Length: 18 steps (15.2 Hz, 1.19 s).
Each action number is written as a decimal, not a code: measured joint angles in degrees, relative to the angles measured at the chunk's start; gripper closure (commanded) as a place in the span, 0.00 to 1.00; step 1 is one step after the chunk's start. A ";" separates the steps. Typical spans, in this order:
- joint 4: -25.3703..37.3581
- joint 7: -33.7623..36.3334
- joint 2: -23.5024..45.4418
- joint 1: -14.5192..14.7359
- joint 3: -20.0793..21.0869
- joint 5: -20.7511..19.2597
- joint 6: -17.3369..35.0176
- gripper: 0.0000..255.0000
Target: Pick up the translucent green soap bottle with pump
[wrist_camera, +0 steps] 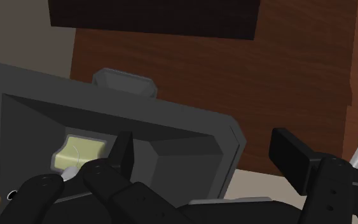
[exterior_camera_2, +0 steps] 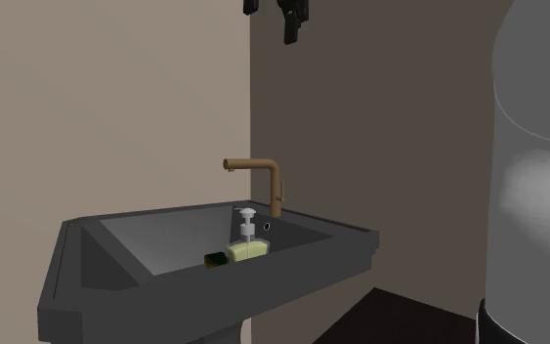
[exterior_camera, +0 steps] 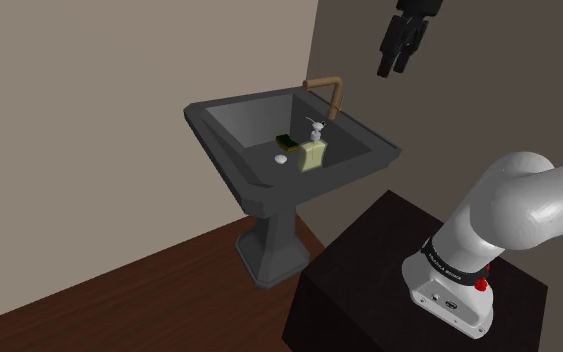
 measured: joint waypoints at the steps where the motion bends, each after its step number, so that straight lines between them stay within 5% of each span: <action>1: 0.00 0.00 0.00 0.00 0.00 0.00 0.00 0.00; 18: 0.65 -5.92 25.41 -2.37 -7.77 0.29 23.71 0.00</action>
